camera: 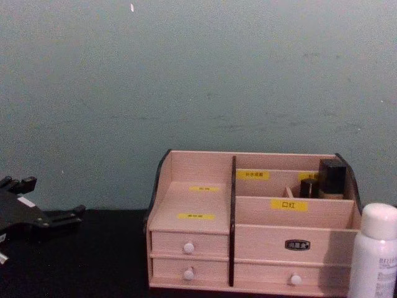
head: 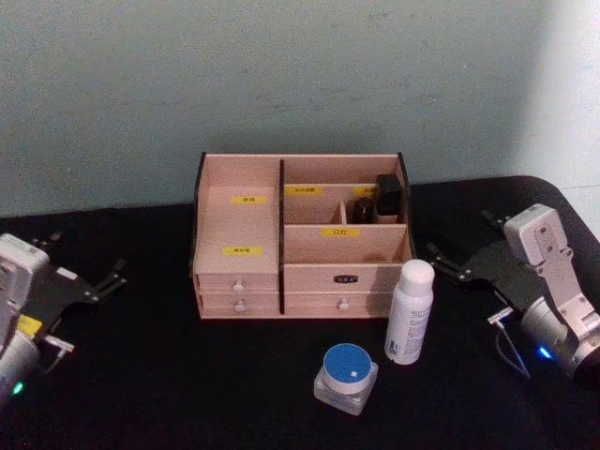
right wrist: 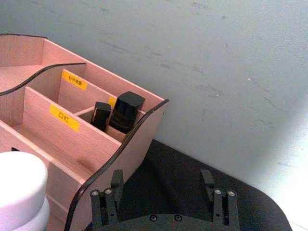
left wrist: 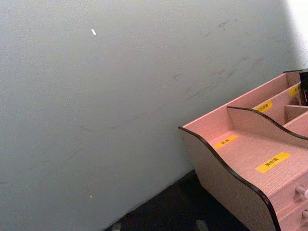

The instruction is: Pick up the facial cleanser and watermelon frost from the table and place them into the tiered storage box.

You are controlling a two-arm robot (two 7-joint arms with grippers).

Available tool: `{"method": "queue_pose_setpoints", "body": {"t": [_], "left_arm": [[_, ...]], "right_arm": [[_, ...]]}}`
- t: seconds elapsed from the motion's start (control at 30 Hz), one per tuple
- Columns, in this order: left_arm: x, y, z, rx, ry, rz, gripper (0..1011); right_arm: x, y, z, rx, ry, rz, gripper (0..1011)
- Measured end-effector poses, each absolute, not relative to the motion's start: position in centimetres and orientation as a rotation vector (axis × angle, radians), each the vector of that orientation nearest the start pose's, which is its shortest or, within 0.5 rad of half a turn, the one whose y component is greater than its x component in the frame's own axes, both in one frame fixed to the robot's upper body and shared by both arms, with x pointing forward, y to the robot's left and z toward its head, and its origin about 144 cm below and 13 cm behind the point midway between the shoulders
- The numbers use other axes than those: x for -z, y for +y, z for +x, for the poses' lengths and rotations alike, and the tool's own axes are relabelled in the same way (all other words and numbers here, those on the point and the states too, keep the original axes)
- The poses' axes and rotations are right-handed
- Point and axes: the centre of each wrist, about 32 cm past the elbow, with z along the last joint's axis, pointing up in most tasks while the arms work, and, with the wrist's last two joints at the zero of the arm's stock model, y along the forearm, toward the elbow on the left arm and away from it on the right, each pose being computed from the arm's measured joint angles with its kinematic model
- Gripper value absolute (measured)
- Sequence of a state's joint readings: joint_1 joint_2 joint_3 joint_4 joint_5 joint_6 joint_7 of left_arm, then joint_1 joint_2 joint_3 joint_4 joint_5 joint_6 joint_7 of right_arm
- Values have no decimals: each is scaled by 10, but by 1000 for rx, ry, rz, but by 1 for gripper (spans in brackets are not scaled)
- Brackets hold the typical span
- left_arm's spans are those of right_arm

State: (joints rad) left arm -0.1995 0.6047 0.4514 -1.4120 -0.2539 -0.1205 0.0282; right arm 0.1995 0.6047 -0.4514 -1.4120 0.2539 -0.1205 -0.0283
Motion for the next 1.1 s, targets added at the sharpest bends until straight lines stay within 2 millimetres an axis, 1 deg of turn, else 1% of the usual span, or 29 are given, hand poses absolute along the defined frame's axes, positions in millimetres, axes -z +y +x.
{"method": "queue_pose_setpoints", "body": {"t": [0.43,0.73,0.9,1.0,1.1], "left_arm": [[-1140,310,489,-1248,-285,304,1001],[-1140,310,489,-1248,-285,304,1001],[-1140,310,489,-1248,-285,304,1001],[-1140,310,489,-1248,-285,304,1001],[-1140,310,489,-1248,-285,304,1001]], "right_arm": [[-1140,-310,489,1249,-285,-304,1003],[-1148,-313,487,1274,-283,-263,1003],[-1156,-320,478,1289,-256,-213,1003],[-1161,-324,469,1287,-240,-184,1003],[-1169,-331,456,1264,-222,-122,1003]]}}
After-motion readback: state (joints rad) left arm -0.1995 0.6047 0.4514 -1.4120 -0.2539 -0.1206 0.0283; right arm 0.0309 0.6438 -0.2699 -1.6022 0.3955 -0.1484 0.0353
